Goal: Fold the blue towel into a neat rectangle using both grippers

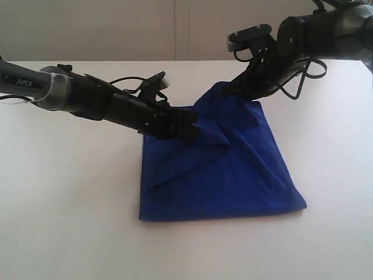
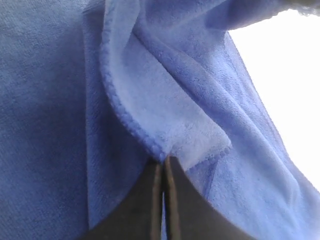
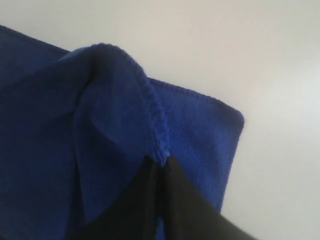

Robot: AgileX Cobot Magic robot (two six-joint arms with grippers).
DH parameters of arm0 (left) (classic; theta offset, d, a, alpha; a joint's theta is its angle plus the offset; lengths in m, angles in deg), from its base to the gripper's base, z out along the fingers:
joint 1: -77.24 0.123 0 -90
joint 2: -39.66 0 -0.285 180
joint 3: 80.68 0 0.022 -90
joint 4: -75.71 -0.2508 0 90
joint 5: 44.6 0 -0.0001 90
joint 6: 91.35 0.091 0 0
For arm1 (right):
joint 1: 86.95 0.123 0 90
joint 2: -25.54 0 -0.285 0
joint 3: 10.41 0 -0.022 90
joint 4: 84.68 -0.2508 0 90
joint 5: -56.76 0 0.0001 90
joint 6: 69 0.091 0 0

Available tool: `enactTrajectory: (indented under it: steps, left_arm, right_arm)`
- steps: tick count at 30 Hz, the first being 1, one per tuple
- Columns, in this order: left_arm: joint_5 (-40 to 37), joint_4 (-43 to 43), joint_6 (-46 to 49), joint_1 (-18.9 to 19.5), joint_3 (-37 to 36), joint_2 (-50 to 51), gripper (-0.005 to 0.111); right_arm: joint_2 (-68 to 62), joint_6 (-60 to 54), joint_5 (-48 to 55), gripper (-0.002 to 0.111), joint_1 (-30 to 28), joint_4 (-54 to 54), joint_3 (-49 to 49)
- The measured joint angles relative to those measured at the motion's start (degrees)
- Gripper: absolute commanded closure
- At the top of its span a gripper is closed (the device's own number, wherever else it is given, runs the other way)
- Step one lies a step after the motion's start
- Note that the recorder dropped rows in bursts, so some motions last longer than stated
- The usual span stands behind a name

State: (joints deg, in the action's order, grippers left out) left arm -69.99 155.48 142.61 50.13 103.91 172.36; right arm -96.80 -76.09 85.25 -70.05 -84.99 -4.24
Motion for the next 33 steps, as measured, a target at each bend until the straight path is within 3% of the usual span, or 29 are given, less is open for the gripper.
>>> enactTrajectory:
  steps: [11,21,33]
  left_arm:
    - [-10.61,-1.99,2.12,6.09,0.0,-4.65,0.107]
    - [-13.06,-19.23,1.99,11.75,0.63,-13.48,0.107]
    - [-24.37,-37.65,-9.39,10.97,7.57,-19.45,0.107]
  right_arm:
    - [0.42,0.0,0.98,0.108,0.0,0.32,0.0]
    - [7.13,-0.49,7.67,0.108,0.0,10.69,0.0]
    - [15.01,-1.86,14.81,0.108,0.0,12.31,0.0]
